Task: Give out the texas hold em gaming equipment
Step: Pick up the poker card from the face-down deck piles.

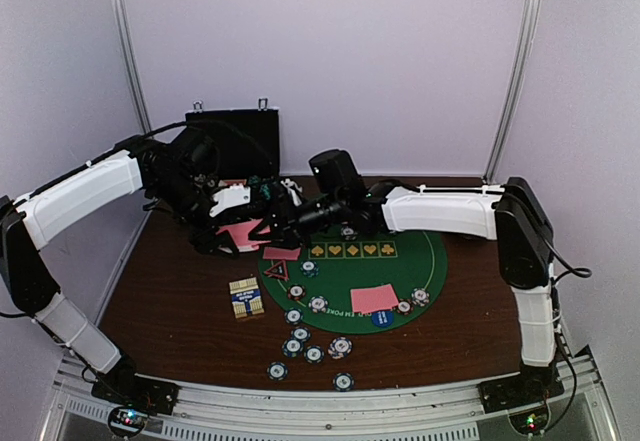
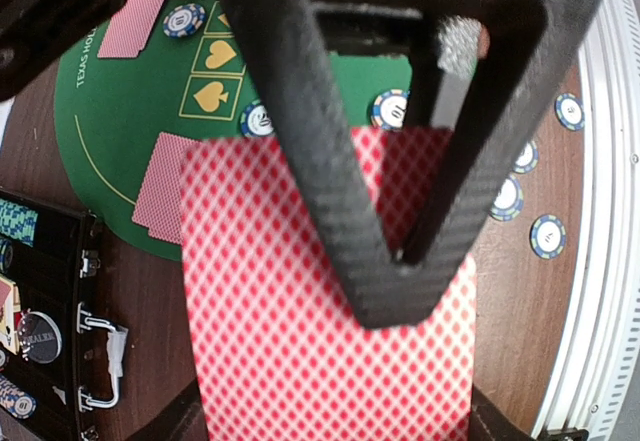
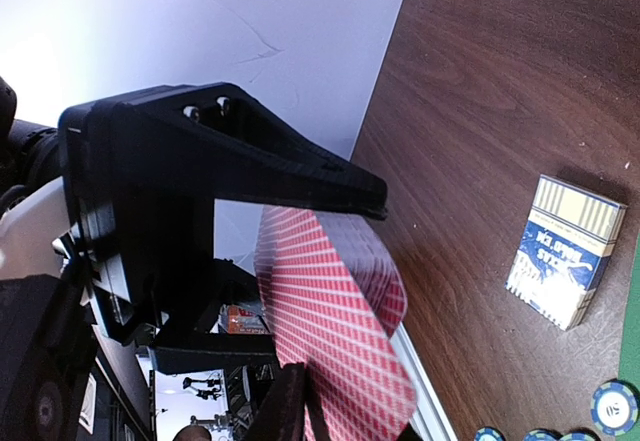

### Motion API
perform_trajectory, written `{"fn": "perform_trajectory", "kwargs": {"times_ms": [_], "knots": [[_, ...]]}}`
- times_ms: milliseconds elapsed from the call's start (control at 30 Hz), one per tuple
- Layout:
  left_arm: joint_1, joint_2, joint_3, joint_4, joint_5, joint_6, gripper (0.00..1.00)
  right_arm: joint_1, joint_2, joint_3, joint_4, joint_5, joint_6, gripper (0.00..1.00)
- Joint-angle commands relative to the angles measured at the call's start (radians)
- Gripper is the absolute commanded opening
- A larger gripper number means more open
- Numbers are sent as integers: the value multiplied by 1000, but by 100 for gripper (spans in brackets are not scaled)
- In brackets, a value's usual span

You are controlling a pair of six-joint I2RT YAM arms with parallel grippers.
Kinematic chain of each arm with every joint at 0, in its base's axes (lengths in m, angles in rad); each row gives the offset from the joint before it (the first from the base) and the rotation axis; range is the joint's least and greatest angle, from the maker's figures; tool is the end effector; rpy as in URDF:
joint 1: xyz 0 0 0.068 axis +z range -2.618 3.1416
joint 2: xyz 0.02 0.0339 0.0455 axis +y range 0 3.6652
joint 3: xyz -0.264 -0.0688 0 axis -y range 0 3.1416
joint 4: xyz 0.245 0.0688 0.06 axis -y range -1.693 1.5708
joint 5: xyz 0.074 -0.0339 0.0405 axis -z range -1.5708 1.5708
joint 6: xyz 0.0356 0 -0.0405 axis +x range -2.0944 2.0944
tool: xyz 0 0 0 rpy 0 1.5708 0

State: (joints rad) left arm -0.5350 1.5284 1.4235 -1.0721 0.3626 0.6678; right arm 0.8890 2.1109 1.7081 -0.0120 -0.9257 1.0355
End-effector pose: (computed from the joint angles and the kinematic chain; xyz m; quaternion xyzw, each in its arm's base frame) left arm 0.2516 -0.1638 0.3122 0.5749 0.7754 -0.1637 0.2037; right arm 0.2880 0.3999 0.2606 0.1884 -0.7653 -0.6149 0.0274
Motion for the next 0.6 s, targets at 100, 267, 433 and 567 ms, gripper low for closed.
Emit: {"fn": "perform_trajectory", "kwargs": {"times_ms": [100,267,433,567], "knots": [[12,-11,21,-19,-7,-2,0,-23,-58,-38,-39,-15,-48,29],[12,-15,23,-20,-3,-4,0,-24,-54,-36,-4,-20,-24,32],[12,-15,23,-20,-4,-4,0,-25,-62,-35,-23,-21,-38,33],[12,-15,24,-19,-5,-4,0,-31,-77,-38,-66,-19,-67,32]]}}
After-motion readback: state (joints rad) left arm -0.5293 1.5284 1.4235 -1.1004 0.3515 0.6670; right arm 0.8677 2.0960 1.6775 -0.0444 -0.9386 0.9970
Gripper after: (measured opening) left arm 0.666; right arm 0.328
